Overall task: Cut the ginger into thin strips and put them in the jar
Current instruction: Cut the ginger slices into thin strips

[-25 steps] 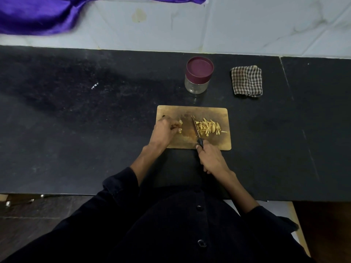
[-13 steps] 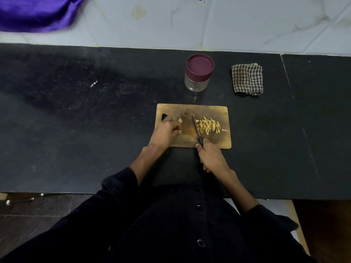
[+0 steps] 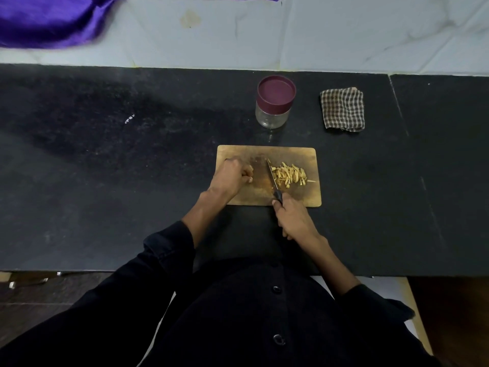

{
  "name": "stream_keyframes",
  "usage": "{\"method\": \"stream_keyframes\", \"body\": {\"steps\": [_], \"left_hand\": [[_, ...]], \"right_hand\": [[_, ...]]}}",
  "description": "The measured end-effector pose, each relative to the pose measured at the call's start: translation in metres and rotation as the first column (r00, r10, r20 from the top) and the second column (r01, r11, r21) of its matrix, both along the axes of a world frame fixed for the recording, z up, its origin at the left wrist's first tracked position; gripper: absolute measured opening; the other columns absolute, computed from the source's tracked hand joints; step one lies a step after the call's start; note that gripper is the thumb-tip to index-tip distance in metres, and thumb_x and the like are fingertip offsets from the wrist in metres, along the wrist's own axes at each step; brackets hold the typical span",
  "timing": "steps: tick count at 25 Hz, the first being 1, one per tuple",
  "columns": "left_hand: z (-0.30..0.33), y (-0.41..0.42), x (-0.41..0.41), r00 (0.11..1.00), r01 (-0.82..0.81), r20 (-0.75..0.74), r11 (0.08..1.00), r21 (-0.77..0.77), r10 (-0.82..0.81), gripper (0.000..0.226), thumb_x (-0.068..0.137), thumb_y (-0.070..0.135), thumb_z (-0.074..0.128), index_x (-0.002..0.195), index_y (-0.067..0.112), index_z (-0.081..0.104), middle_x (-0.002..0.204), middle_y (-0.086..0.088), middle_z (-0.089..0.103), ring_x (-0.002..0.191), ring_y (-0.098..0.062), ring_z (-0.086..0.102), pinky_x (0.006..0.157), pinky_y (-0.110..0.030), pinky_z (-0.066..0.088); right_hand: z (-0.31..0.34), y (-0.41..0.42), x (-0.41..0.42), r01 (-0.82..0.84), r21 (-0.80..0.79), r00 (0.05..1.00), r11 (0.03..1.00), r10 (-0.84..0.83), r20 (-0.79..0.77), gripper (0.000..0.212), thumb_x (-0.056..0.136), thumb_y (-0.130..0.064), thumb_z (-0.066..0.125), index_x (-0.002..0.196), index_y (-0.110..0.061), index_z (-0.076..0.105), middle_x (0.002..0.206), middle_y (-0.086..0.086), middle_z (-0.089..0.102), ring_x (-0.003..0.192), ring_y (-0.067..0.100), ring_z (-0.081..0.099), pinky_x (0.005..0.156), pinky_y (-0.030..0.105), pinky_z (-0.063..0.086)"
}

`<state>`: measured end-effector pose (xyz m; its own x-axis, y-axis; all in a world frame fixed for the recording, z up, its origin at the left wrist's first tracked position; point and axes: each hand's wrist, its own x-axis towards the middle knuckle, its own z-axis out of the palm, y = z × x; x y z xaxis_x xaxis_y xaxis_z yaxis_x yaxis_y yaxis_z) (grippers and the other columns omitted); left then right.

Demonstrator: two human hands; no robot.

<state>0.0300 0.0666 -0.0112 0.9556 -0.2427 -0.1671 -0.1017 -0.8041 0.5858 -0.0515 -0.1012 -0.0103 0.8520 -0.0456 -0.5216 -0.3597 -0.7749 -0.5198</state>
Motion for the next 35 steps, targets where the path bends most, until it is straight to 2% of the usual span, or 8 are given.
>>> {"method": "stream_keyframes", "body": {"steps": [6,9,12,17,20,24,29,35], "left_hand": [[-0.002,-0.003,0.000,0.997,0.069,0.018,0.992,0.103,-0.071,0.012,0.085,0.011,0.068,0.097,0.011,0.072,0.110,-0.005,0.064,0.095,-0.017,0.063,0.083,-0.029,0.052],[0.003,-0.003,0.005,0.990,0.142,-0.021,0.974,0.177,-0.140,0.006,0.087,0.011,0.065,0.088,0.011,0.070,0.102,-0.004,0.065,0.085,-0.015,0.063,0.076,-0.028,0.054],[0.006,-0.007,0.010,0.982,0.190,-0.044,0.962,0.196,-0.185,0.003,0.085,0.012,0.065,0.085,0.014,0.067,0.096,0.000,0.063,0.082,-0.012,0.061,0.074,-0.027,0.054],[0.001,-0.028,0.018,0.996,-0.001,-0.088,0.999,0.033,0.004,0.010,0.085,0.008,0.065,0.079,0.007,0.072,0.077,-0.005,0.071,0.071,-0.015,0.066,0.067,-0.029,0.057],[-0.008,-0.038,0.015,0.988,-0.124,-0.087,0.991,0.058,0.128,0.011,0.086,0.009,0.065,0.078,0.010,0.073,0.073,-0.002,0.070,0.066,-0.011,0.066,0.064,-0.026,0.057],[-0.016,-0.042,0.010,0.988,-0.153,-0.006,0.984,0.090,0.154,0.010,0.086,0.006,0.065,0.089,0.011,0.073,0.081,-0.004,0.072,0.072,-0.015,0.068,0.068,-0.033,0.059],[-0.017,-0.036,0.008,0.988,-0.156,-0.017,0.988,0.017,0.156,0.019,0.086,0.003,0.065,0.101,0.012,0.073,0.090,-0.005,0.073,0.081,-0.015,0.069,0.075,-0.033,0.059],[-0.022,-0.032,-0.002,0.987,-0.159,0.023,0.987,-0.026,0.160,0.017,0.087,0.007,0.064,0.101,0.012,0.073,0.092,-0.004,0.073,0.082,-0.014,0.068,0.077,-0.033,0.058]], "right_hand": [[0.000,0.000,-0.001,-0.006,0.008,1.000,1.000,0.006,0.006,0.022,0.105,-0.032,0.037,0.108,-0.013,0.048,0.085,0.012,0.065,0.058,0.029,0.068,0.056,0.046,0.059],[-0.001,0.000,-0.001,-0.005,0.001,1.000,1.000,0.005,0.010,0.024,0.105,-0.033,0.038,0.108,-0.011,0.049,0.090,0.014,0.066,0.070,0.032,0.069,0.067,0.052,0.059],[-0.002,0.001,0.000,-0.007,0.003,1.000,1.000,0.007,0.008,0.024,0.104,-0.033,0.038,0.108,-0.011,0.049,0.090,0.014,0.066,0.071,0.032,0.068,0.069,0.053,0.058],[-0.002,0.000,0.000,-0.001,0.009,1.000,1.000,0.001,0.003,0.025,0.105,-0.032,0.037,0.105,-0.010,0.049,0.089,0.016,0.065,0.068,0.034,0.069,0.065,0.052,0.058],[-0.003,0.000,0.001,0.008,0.020,1.000,1.000,-0.008,0.013,0.024,0.104,-0.032,0.039,0.104,-0.011,0.049,0.090,0.016,0.065,0.075,0.036,0.068,0.070,0.054,0.057],[-0.002,-0.001,0.001,0.002,0.021,1.000,1.000,-0.002,0.005,0.023,0.104,-0.032,0.038,0.105,-0.012,0.048,0.088,0.014,0.065,0.072,0.033,0.068,0.069,0.053,0.058],[0.001,-0.002,0.000,0.016,0.036,1.000,0.999,-0.016,-0.009,0.024,0.105,-0.032,0.036,0.108,-0.011,0.047,0.083,0.015,0.064,0.054,0.030,0.068,0.045,0.040,0.056],[0.006,0.004,0.000,0.022,0.061,0.999,0.998,-0.024,0.022,0.026,0.105,-0.033,0.036,0.110,-0.010,0.048,0.077,0.014,0.064,0.048,0.027,0.066,0.035,0.029,0.048]]}}
